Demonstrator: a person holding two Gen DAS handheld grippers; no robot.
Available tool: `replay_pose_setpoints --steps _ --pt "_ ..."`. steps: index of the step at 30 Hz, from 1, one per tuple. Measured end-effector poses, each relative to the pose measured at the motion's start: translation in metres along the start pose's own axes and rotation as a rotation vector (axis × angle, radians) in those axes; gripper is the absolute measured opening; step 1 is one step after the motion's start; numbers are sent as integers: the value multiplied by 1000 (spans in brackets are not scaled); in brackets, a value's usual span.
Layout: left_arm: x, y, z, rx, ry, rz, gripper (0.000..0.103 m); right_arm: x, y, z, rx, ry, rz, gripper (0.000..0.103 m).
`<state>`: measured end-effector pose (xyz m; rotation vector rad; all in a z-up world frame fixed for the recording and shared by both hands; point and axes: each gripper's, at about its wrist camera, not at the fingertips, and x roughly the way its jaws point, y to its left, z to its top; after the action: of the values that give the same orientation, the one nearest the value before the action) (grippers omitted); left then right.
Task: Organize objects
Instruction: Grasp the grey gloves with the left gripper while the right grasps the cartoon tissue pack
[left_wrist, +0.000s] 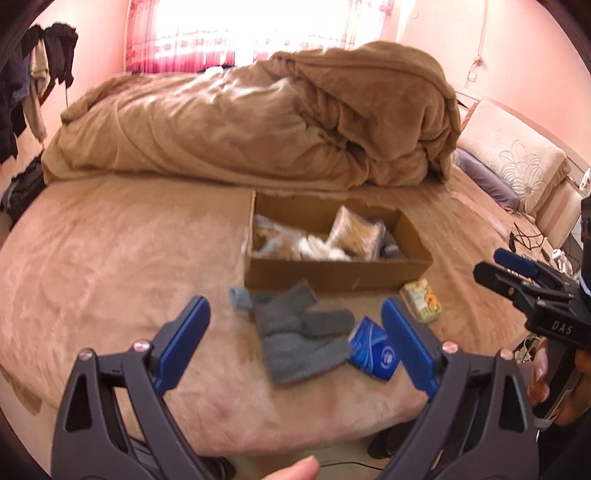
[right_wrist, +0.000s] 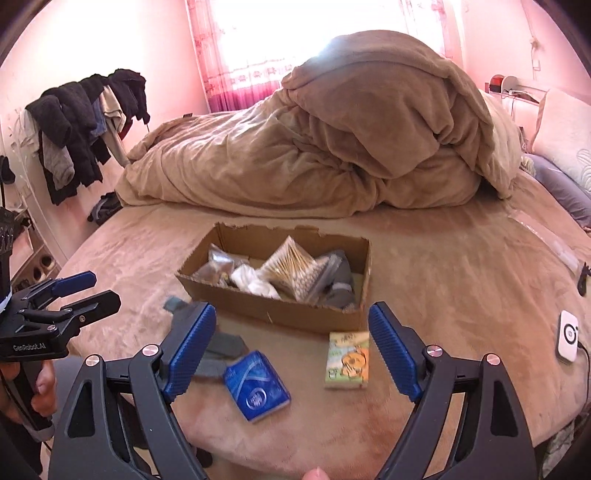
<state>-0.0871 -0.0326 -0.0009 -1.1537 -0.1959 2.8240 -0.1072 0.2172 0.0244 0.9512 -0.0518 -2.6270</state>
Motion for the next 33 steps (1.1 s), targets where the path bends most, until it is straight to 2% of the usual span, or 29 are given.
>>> replay_pose_setpoints --steps 6,14,21,23,27,33 --pt "25 2 -23 -24 64 -8 94 10 -10 -21 8 41 -16 87" --pt "60 5 -36 -29 117 8 94 36 -26 -40 25 92 -36 87" --pt "93 14 -46 -55 177 28 87 63 -36 -49 33 135 -35 87" --pt "103 16 -48 -61 194 31 81 73 -39 -52 30 150 -39 87" --pt "116 20 -52 -75 216 31 77 89 -43 -56 33 172 -51 87" --pt "127 14 -55 -58 219 22 55 109 -48 -61 27 202 -80 86"
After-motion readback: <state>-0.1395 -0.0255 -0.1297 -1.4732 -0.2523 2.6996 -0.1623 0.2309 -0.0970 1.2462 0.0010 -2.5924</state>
